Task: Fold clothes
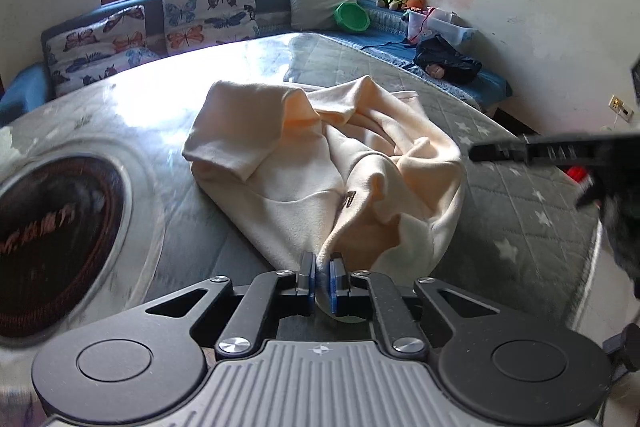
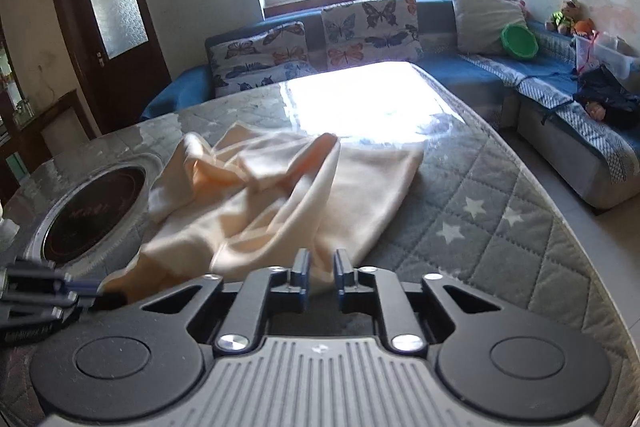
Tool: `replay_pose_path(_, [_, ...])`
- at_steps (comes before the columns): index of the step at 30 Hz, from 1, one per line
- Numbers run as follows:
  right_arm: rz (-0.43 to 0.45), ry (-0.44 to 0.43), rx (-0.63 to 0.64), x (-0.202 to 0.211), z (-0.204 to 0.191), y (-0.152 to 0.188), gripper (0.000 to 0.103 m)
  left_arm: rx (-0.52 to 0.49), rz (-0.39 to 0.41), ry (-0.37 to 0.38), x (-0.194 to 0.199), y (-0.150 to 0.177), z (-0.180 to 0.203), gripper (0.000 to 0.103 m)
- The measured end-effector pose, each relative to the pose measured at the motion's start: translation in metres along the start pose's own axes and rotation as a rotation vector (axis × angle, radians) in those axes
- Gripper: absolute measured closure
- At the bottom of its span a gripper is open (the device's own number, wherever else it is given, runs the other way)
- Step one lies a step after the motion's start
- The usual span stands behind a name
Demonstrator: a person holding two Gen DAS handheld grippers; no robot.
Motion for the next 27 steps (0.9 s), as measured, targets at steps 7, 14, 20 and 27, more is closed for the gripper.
replay_pose_path(7, [-0.004, -0.044, 0.001, -0.011, -0.012, -0.006, 0.067, 0.038, -0.027, 0.048, 0.028, 0.026, -0.006, 0.095])
replay_pose_path(14, [-0.024, -0.052, -0.001, -0.035, -0.023, -0.011, 0.059, 0.082, 0.036, 0.051, 0.055, 0.021, -0.023, 0.071])
replay_pose_path(20, [-0.041, -0.030, 0.014, -0.043, -0.028, -0.004, 0.053, 0.132, 0.072, -0.077, 0.043, -0.004, -0.050, 0.058])
replay_pose_path(27, [-0.053, -0.003, 0.028, -0.039, -0.025, 0.007, 0.047, 0.205, 0.029, -0.189, -0.011, -0.019, -0.087, 0.054])
Point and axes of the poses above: each gripper's, at about its wrist camera, not at the fingertips, and x roughly against the way its jaws point, z to its right, y to its underside, the point moved 2 cm from there along -x, roughly the way its jaws point, and after that the axes turned 8 degrees about y, right-handed, at the moved point
